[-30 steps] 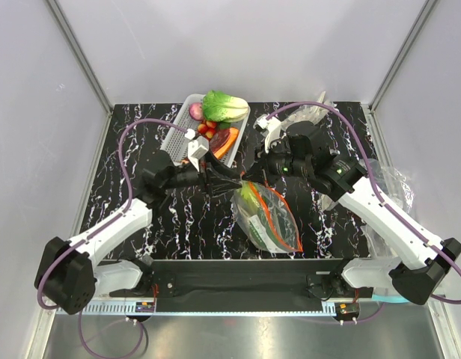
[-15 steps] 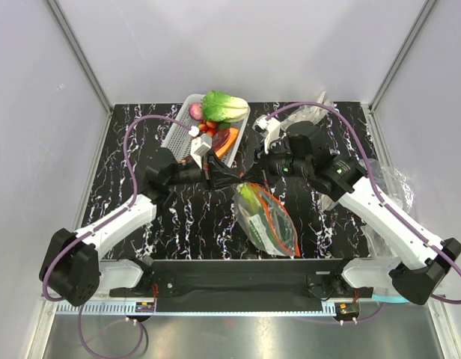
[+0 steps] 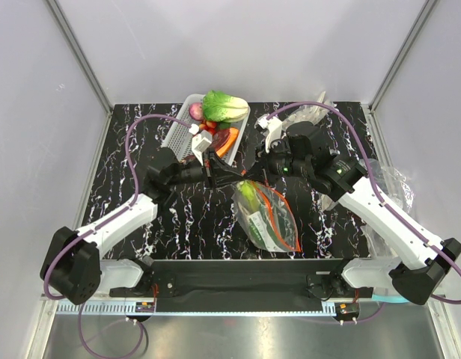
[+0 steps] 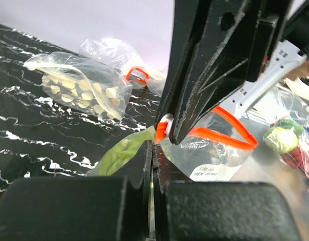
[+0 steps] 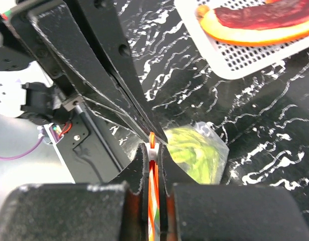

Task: Place the food in the zip-top bag and seal the zipper
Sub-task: Zip the zipper food storage bag at the center of the board.

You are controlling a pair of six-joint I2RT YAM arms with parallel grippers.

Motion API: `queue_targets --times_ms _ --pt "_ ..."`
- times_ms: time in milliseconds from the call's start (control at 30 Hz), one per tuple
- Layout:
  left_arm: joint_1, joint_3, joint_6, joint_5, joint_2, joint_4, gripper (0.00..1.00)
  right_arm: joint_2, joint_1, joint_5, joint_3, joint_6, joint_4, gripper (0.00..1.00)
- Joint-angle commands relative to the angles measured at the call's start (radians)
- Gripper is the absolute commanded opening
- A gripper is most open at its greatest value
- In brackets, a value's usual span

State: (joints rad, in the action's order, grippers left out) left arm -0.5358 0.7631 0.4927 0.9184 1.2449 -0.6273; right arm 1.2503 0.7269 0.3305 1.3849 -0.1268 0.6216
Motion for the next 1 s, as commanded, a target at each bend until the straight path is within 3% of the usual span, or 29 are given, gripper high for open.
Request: queue_targets --times_ms 0,167,500,533,567,667,833,967 --pt "0.016 0.039 -0.006 -0.11 -0.03 0.02 0.0 -0.031 0.012 -0.053 0.011 0.01 0.073 0.0" --pt "0.028 0.058 -0.029 -0.184 -0.038 0.13 0.0 -0.038 0.011 -0.076 -0.004 0.021 0.116 0.01" --pt "0.036 0.05 -0.011 -0.159 -0.055 0.12 0.02 -0.055 0.012 -0.077 -0.032 0.044 0.118 0.0" --pt "0.037 0.05 -0.005 -0.13 -0.053 0.109 0.12 -0.055 0.012 -0.076 -0.032 0.049 0.112 0.0" --pt "0.036 0.05 -0.005 -0.122 -0.055 0.095 0.28 -0.051 0.012 -0.074 -0.03 0.05 0.099 0.0" --pt "0.036 0.041 -0.014 -0.076 -0.062 0.051 0.5 -0.026 0.012 -0.044 0.0 0.058 0.084 0.0" --pt "0.037 0.053 -0.062 0.0 -0.055 0.024 0.59 0.02 0.011 0.021 0.097 0.053 0.084 0.0" --pt "0.037 0.064 -0.072 0.028 -0.061 0.009 0.6 0.038 0.011 0.057 0.141 0.038 0.073 0.0"
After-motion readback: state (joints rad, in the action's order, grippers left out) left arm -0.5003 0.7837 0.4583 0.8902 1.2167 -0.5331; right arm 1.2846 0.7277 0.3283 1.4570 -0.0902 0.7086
